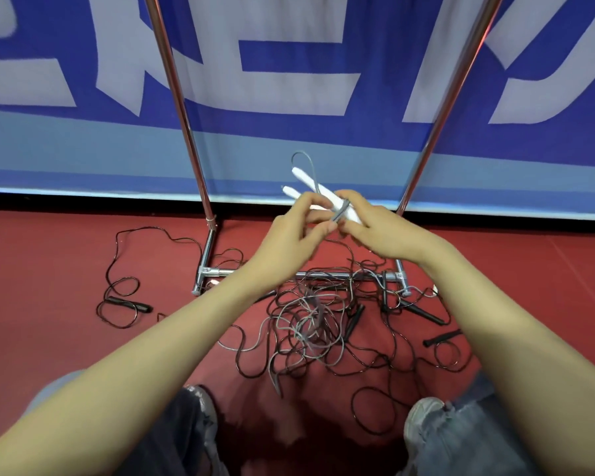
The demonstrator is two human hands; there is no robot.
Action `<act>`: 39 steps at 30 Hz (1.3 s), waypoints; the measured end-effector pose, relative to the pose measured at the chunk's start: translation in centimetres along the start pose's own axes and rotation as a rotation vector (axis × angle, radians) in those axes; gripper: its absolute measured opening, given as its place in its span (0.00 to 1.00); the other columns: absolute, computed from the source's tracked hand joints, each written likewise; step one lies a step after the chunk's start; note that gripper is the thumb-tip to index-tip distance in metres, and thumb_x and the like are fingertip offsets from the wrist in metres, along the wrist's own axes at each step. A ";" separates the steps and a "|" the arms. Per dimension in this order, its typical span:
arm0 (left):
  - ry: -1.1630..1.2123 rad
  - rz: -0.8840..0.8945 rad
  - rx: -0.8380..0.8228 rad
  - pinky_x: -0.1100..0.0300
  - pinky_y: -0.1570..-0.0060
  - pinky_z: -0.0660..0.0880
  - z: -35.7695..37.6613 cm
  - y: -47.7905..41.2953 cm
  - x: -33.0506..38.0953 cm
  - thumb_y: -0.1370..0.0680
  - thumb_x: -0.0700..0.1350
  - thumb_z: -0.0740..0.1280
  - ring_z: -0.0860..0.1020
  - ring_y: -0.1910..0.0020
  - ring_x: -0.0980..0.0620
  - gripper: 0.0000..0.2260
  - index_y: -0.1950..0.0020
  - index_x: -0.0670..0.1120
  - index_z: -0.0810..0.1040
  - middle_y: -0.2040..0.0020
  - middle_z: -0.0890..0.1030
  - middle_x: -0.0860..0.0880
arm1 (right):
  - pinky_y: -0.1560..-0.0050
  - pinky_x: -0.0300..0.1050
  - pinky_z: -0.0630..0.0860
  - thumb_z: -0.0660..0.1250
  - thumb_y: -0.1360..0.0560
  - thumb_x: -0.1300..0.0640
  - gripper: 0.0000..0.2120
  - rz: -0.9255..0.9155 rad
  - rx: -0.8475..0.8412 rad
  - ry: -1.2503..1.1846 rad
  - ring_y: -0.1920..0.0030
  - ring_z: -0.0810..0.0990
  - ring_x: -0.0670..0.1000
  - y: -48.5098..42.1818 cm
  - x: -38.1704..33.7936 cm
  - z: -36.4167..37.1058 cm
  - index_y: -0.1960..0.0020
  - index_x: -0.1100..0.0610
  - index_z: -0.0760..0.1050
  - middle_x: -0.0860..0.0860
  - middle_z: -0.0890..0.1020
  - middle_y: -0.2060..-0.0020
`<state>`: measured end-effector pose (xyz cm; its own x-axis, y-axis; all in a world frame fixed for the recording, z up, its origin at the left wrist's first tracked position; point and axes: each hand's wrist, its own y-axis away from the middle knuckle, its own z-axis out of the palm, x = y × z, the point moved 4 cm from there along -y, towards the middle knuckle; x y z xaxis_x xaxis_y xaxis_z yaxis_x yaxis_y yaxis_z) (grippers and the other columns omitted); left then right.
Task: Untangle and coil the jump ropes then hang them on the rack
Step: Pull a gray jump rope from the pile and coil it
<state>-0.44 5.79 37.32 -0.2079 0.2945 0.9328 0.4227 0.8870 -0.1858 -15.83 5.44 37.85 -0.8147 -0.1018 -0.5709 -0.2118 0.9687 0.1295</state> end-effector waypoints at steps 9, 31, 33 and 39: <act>0.611 -0.519 -0.080 0.66 0.71 0.71 0.3 -0.3 -1.1 0.18 0.43 0.60 0.71 0.74 0.56 0.06 0.54 0.44 0.71 0.59 0.85 0.44 | 0.66 0.40 0.67 0.59 0.19 0.50 0.20 0.003 0.131 -0.034 0.65 0.73 0.51 0.6 -0.2 -1.4 0.29 0.49 0.59 0.53 0.77 0.57; 0.134 -0.217 -0.244 0.61 0.57 0.71 -2.8 -0.5 -3.4 0.26 0.38 0.71 0.74 0.59 0.53 0.13 0.44 0.35 0.76 0.54 0.77 0.41 | 0.61 0.41 0.69 0.64 0.24 0.59 0.12 -0.263 -0.313 -0.643 0.66 0.72 0.50 3.4 -3.5 -1.6 0.43 0.60 0.65 0.61 0.83 0.56; -0.024 -0.224 -0.344 0.57 0.55 0.71 -4.1 -0.9 -3.9 0.26 0.38 0.69 0.75 0.58 0.52 0.09 0.47 0.37 0.78 0.54 0.80 0.47 | 0.61 0.37 0.71 0.65 0.23 0.59 0.13 -0.264 -0.436 -0.591 0.66 0.73 0.49 4.0 -4.1 -0.9 0.43 0.61 0.66 0.59 0.83 0.56; -0.053 -0.294 -0.570 0.64 0.59 0.74 -3.3 -1.3 -3.0 0.30 0.31 0.73 0.79 0.67 0.56 0.12 0.54 0.43 0.73 0.66 0.83 0.48 | 0.61 0.43 0.67 0.64 0.21 0.57 0.10 -0.091 -0.810 -0.101 0.65 0.72 0.50 4.2 -4.2 2.6 0.44 0.56 0.64 0.46 0.80 0.67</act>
<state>2.53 2.57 35.74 -0.4234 0.0980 0.9006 0.7409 0.6096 0.2819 -11.84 10.54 38.67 -0.7312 -0.1138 -0.6725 -0.6303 0.4897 0.6024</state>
